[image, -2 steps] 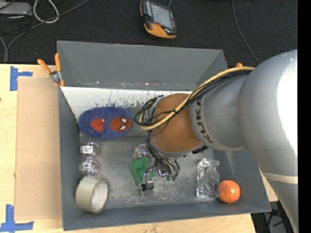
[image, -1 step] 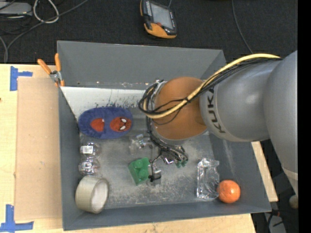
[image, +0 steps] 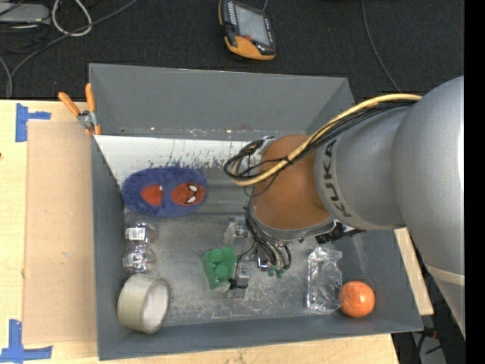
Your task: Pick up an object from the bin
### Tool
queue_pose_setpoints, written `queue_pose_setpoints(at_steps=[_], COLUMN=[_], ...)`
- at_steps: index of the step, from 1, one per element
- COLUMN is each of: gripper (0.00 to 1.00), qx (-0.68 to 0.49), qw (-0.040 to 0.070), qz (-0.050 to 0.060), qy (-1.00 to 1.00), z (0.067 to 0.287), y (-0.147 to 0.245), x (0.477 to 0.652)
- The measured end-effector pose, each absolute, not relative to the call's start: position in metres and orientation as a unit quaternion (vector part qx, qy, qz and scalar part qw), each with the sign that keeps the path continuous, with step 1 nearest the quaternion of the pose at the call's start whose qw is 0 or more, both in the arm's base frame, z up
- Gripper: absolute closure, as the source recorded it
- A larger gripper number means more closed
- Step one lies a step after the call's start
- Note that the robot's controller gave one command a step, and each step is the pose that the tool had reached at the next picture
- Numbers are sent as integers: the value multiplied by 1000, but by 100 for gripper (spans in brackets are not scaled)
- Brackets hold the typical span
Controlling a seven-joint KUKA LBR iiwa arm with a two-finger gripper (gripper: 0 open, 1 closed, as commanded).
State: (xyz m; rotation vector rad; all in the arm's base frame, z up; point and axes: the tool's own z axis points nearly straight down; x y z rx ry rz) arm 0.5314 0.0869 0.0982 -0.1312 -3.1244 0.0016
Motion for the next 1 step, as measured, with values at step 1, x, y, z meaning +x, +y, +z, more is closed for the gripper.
queue_pose_setpoints(at_steps=[1], gripper=[0], qx=[228], qw=[-1], qz=[0], qy=[-974], z=[73], y=[96], x=[546])
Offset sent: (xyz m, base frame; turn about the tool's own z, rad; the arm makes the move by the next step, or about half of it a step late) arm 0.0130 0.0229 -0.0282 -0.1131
